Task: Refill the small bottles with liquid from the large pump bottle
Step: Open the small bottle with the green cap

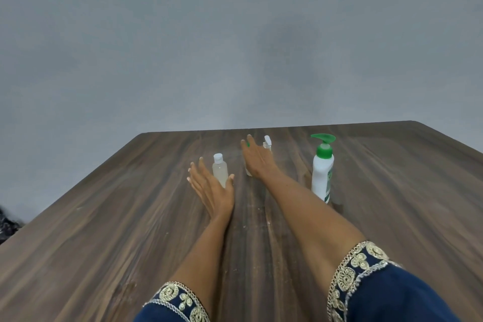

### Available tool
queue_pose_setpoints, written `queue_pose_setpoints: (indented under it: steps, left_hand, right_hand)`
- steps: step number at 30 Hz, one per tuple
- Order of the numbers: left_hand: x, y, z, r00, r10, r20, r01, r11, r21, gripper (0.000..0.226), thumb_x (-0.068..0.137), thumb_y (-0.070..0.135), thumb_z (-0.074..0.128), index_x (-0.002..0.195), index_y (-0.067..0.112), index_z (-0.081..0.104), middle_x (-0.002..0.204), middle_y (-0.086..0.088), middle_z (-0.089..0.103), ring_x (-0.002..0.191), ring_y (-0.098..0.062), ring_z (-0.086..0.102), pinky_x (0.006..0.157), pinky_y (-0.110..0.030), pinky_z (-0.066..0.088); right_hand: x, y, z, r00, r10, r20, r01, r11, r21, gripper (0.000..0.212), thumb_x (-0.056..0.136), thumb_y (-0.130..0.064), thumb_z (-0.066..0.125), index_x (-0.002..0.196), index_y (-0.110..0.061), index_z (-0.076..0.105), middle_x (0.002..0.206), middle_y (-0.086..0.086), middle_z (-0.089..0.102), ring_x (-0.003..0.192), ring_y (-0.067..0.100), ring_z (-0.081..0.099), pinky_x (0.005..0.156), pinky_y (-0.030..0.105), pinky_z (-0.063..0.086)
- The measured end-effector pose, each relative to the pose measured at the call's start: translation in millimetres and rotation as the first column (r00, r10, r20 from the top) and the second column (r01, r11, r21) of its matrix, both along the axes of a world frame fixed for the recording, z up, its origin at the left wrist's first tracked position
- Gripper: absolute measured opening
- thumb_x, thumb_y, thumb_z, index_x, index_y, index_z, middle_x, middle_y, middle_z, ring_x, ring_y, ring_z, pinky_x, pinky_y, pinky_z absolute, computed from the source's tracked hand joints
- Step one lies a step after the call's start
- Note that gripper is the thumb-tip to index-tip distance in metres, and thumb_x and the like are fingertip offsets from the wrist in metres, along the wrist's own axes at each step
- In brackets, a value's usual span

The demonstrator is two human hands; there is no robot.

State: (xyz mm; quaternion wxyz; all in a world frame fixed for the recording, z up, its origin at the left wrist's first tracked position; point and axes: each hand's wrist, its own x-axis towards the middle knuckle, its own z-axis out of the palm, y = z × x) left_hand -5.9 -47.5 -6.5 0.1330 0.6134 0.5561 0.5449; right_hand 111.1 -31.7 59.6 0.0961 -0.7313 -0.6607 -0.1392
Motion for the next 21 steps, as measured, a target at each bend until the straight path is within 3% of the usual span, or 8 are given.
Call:
queue_pose_setpoints:
  steps: [2,4,6,9,12,14,17,21]
  left_hand:
    - [-3.1,-2.1,1.2,0.995,0.036,-0.097,-0.022,0.989,0.147,0.083,0.076,0.023,0.073,0.142,0.015,0.023,0.151,-0.018,0.021,0.141,-0.033,0.015,0.117,-0.043,0.003]
    - [-3.8,-4.3,3.9,0.985,0.057,-0.166,-0.014,0.968,0.249,0.076,0.076,0.024,0.072,0.137,0.018,0.026,0.148,-0.017,0.027,0.137,-0.033,0.023,0.115,-0.044,0.009]
    - [-3.0,-7.4,5.8,0.978,0.053,-0.203,0.008,0.957,0.289,0.071,0.078,0.023,0.072,0.134,0.021,0.028,0.144,-0.016,0.033,0.131,-0.031,0.03,0.11,-0.047,0.022]
    - [3.6,-15.0,3.9,0.971,-0.004,-0.239,0.082,0.946,0.315,0.066,0.079,0.023,0.07,0.131,0.018,0.031,0.138,-0.013,0.04,0.124,-0.026,0.036,0.1,-0.046,0.035]
    - [18.2,-22.3,1.0,0.968,-0.075,-0.241,0.137,0.958,0.25,0.066,0.082,0.031,0.066,0.136,0.011,0.033,0.136,-0.013,0.044,0.126,-0.027,0.04,0.103,-0.044,0.035]
    - [28.1,-28.3,3.6,0.971,-0.146,-0.189,0.168,0.98,0.104,0.067,0.083,0.037,0.065,0.137,0.009,0.037,0.132,-0.011,0.05,0.123,-0.025,0.045,0.102,-0.039,0.036]
    - [38.0,-38.3,10.2,0.966,-0.181,-0.187,0.193,0.98,0.047,0.049,0.086,0.04,0.062,0.123,0.01,0.054,0.113,-0.009,0.064,0.106,-0.026,0.058,0.086,-0.037,0.044]
    - [39.7,-41.4,12.3,0.935,-0.302,-0.187,0.299,0.953,-0.044,0.039,0.085,0.038,0.063,0.108,0.008,0.059,0.096,-0.011,0.067,0.09,-0.03,0.062,0.075,-0.042,0.049]
  right_hand:
    - [2.8,2.8,-3.1,1.0,0.01,-0.018,-0.01,1.0,0.005,0.044,0.087,0.006,0.049,0.13,0.0,0.045,0.145,0.018,0.035,0.101,0.038,0.063,0.112,0.048,0.024]
    - [6.0,1.0,-4.0,0.998,0.026,-0.055,-0.024,0.999,0.024,0.033,0.085,0.008,0.052,0.117,0.0,0.054,0.138,0.02,0.039,0.096,0.039,0.063,0.105,0.047,0.038]
    - [8.6,-4.1,-3.3,0.994,0.067,-0.083,-0.063,0.997,0.044,0.024,0.088,0.007,0.05,0.11,0.0,0.057,0.133,0.021,0.041,0.093,0.039,0.062,0.098,0.045,0.041]
    - [10.3,-12.9,-0.7,0.979,0.156,-0.13,-0.137,0.98,0.144,0.019,0.1,-0.014,0.049,0.111,0.0,0.056,0.122,0.018,0.049,0.095,0.037,0.06,0.074,0.037,0.039]
    - [12.8,-24.7,2.4,0.943,0.186,-0.276,-0.11,0.956,0.271,0.036,0.099,-0.036,0.052,0.101,-0.001,0.057,0.102,0.013,0.055,0.091,0.03,0.054,0.065,0.031,0.032]
    - [18.0,-36.3,2.8,0.904,0.202,-0.377,-0.072,0.94,0.333,0.038,0.098,-0.043,0.051,0.086,-0.007,0.053,0.083,0.006,0.052,0.078,0.024,0.05,0.062,0.029,0.028]
    - [26.7,-52.3,-1.5,0.882,0.15,-0.447,0.0,0.948,0.319,0.042,0.097,-0.046,0.05,0.071,-0.013,0.047,0.066,0.0,0.048,0.066,0.021,0.048,0.059,0.031,0.029]
    - [33.8,-68.2,-4.0,0.835,0.098,-0.541,0.049,0.967,0.249,0.046,0.095,-0.046,0.051,0.059,-0.019,0.042,0.057,-0.001,0.046,0.062,0.021,0.047,0.053,0.033,0.025]
